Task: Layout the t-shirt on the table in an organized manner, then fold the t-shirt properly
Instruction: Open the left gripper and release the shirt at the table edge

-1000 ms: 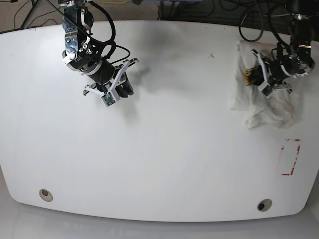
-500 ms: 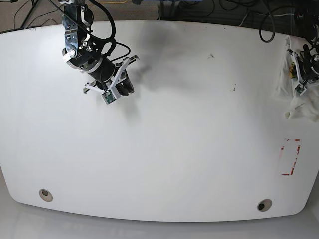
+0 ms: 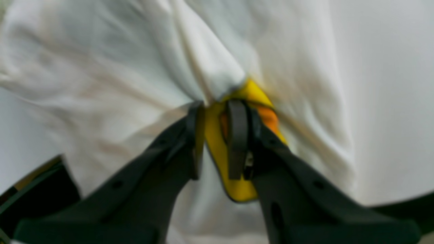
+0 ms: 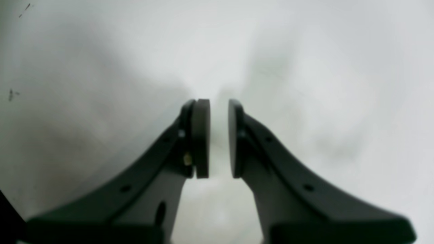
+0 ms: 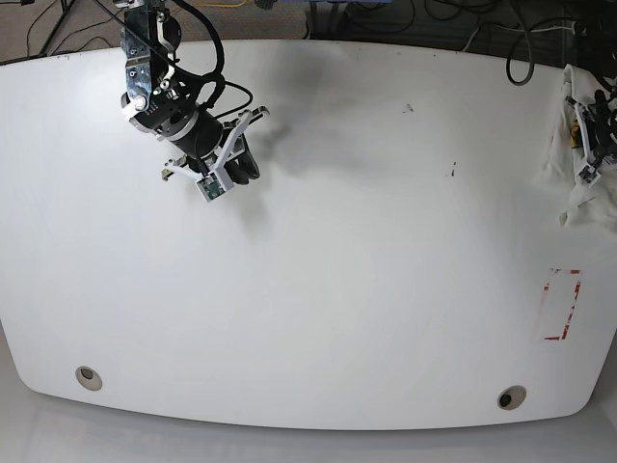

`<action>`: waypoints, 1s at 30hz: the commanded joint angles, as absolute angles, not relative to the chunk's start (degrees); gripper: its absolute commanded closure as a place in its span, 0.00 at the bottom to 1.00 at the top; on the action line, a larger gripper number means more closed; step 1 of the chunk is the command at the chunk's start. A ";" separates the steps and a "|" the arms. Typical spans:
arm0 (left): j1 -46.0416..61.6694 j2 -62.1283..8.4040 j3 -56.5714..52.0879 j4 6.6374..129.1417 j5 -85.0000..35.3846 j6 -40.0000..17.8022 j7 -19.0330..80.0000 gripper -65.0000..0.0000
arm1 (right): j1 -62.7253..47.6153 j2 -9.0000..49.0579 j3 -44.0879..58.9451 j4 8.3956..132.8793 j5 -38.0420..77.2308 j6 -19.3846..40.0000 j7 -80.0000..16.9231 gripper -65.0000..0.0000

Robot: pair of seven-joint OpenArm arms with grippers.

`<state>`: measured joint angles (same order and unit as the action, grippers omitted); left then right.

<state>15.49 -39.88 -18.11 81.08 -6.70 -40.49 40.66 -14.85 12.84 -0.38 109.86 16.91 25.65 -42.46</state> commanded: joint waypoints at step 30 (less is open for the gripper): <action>24.40 -6.99 -29.93 108.18 3.82 -40.00 8.31 0.84 | -25.80 8.48 7.16 106.59 -4.35 25.63 -6.90 0.87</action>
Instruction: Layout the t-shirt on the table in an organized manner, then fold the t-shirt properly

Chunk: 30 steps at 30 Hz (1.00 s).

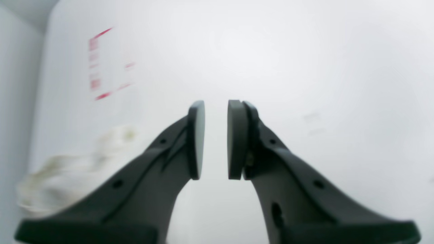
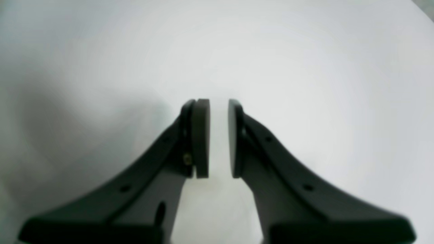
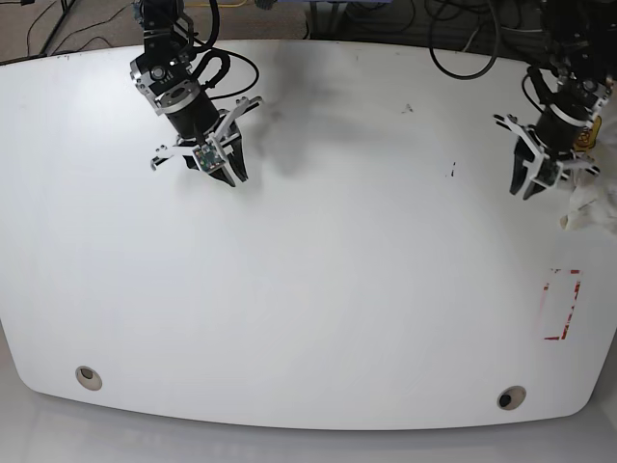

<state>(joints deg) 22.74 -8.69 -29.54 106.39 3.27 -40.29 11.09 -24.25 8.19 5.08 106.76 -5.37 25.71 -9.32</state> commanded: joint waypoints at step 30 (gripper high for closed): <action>64.48 9.00 -27.03 113.27 5.23 -40.00 5.32 0.84 | -62.02 8.75 10.15 113.27 7.25 25.71 -4.18 0.87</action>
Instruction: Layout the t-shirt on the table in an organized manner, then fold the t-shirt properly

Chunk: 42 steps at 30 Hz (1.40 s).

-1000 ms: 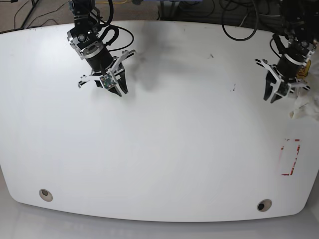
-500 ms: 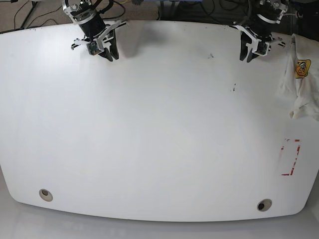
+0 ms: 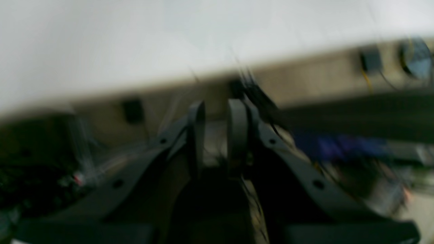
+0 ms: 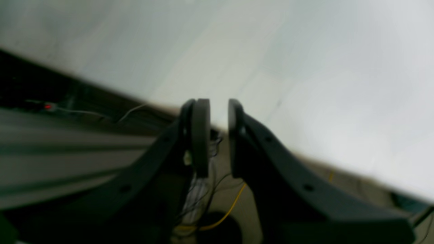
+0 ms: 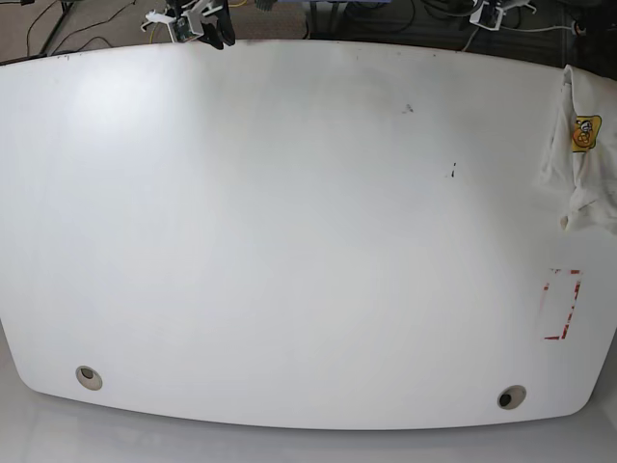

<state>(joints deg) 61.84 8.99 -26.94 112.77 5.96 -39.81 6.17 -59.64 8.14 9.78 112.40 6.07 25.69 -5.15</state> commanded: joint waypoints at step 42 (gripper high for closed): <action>34.24 -1.71 -26.33 45.85 14.99 -40.00 4.97 0.84 | -44.35 11.38 2.33 57.36 1.71 26.15 3.74 0.87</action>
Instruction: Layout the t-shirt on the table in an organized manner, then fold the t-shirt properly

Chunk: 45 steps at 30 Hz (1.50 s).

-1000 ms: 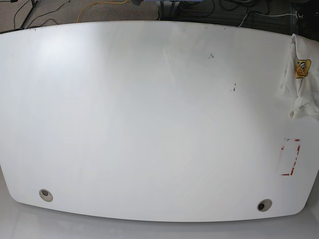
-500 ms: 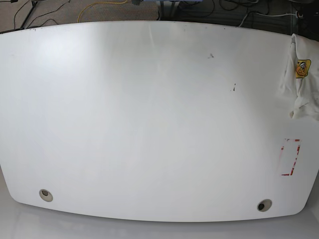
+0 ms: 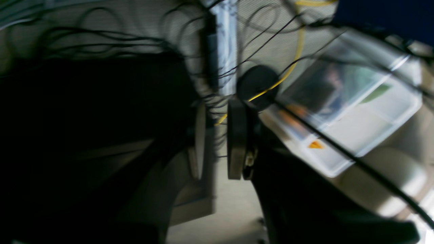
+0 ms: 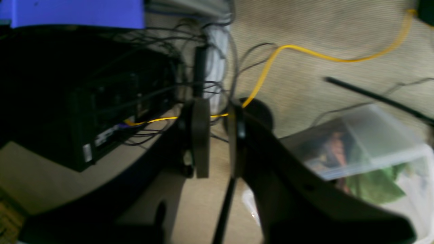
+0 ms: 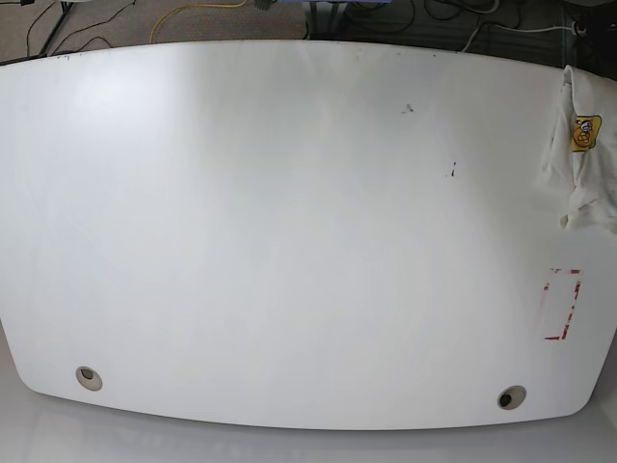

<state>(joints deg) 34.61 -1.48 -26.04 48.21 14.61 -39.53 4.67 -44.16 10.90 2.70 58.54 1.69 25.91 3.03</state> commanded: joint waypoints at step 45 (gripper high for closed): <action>14.02 -4.53 -26.15 18.24 22.20 -18.15 5.14 0.84 | -19.91 6.90 1.10 28.26 1.45 21.23 3.30 0.86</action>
<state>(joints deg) 13.52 -4.21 -26.17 18.20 22.09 -18.00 4.89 -19.33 6.52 1.06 28.32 1.50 20.95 3.01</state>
